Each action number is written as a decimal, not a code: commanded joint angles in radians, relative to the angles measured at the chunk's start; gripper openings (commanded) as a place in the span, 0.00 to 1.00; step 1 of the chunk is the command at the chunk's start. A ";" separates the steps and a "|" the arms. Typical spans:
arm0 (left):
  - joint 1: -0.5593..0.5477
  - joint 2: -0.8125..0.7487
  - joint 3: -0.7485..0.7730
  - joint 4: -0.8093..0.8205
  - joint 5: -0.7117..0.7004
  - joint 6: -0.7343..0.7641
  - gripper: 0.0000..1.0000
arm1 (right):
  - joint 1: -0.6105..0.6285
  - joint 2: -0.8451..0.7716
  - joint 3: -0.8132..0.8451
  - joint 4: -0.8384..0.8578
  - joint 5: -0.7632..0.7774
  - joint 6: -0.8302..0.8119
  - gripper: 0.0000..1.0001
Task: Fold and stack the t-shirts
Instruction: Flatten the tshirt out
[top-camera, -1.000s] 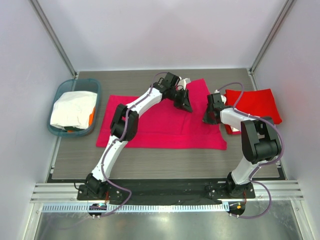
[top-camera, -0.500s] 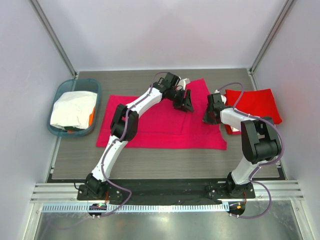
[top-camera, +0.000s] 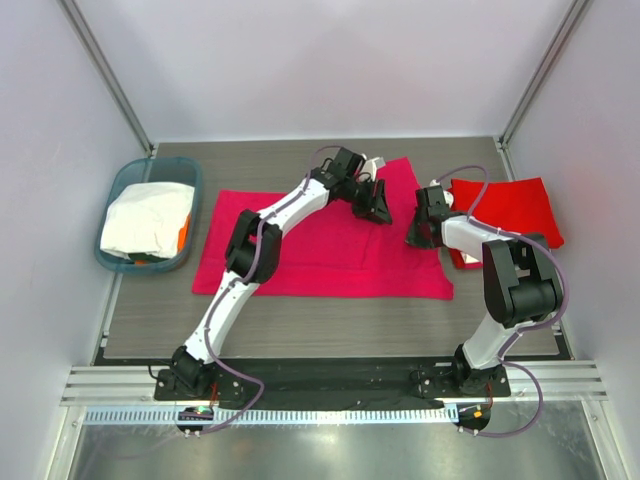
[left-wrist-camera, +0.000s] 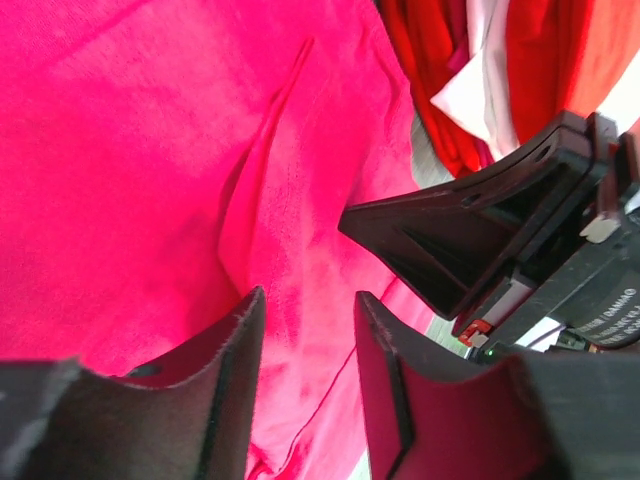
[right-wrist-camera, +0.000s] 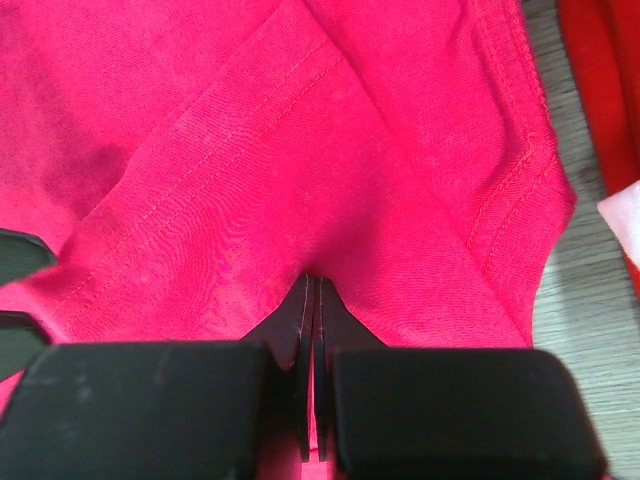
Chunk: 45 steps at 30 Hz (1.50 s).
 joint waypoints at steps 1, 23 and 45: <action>-0.006 0.013 0.026 0.002 0.047 0.001 0.41 | -0.005 0.007 -0.025 -0.019 -0.013 0.001 0.01; -0.003 -0.102 -0.154 0.115 -0.056 -0.001 0.53 | -0.014 0.006 -0.036 -0.019 -0.027 -0.004 0.01; -0.022 -0.056 -0.103 0.057 0.072 0.022 0.21 | -0.027 0.012 -0.035 -0.019 -0.053 -0.005 0.01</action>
